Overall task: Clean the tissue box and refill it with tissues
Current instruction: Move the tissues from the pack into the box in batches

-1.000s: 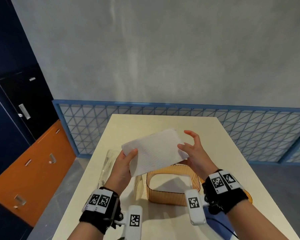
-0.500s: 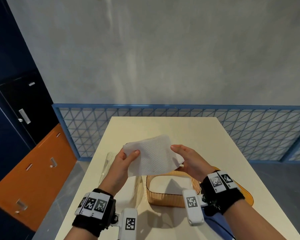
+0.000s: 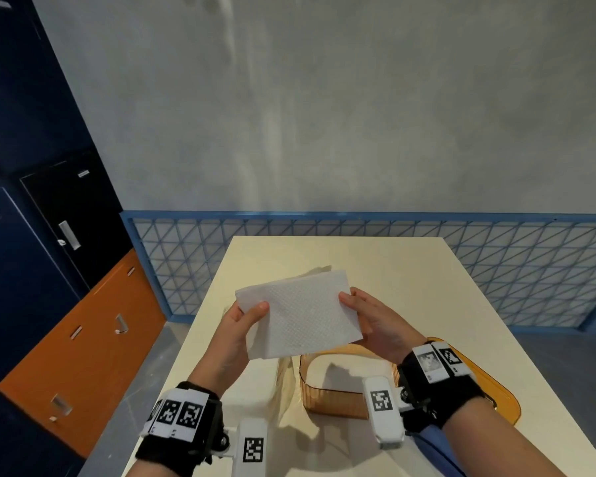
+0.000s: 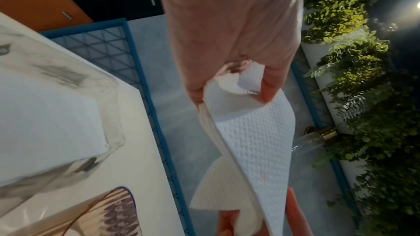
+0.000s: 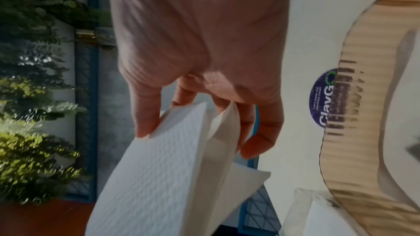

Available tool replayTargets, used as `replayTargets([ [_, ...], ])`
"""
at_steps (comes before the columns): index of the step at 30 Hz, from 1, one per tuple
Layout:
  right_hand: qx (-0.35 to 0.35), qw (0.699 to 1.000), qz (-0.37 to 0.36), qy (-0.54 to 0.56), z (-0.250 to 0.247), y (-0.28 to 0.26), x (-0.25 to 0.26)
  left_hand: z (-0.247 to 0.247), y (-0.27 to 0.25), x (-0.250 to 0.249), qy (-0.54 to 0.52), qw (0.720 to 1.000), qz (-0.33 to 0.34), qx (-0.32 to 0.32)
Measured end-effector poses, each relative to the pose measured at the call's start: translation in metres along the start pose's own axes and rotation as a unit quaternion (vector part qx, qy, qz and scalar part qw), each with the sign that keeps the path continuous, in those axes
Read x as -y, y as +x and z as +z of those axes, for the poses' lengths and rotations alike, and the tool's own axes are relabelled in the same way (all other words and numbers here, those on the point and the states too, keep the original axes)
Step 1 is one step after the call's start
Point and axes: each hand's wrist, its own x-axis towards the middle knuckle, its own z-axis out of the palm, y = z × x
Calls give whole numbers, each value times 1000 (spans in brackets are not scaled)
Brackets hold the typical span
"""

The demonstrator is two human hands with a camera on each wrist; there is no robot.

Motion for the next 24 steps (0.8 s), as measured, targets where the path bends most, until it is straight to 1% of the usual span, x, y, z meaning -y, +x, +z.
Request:
replayTargets([
  [4,-36,997,-37,-54,2,-3,10,3,-3,11,-13,1000,-9,-18],
  [8,-72,983,-95,-142,1,-3,12,8,-3,24,-26,999,-26,-26],
  [13,-95,956,-115,-254,-1,-7,19,13,-3,36,-42,997,-52,-46],
  [17,-107,944,-125,-286,-5,-11,21,18,3,37,-13,995,-61,-72],
  [20,-113,953,-96,-265,-12,-11,17,25,10,36,48,994,-48,-86],
  [22,-120,958,-88,-245,-16,-10,15,32,15,34,107,990,-10,-93],
  [24,-130,956,-90,-248,-22,-9,13,40,17,32,167,981,39,-90],
])
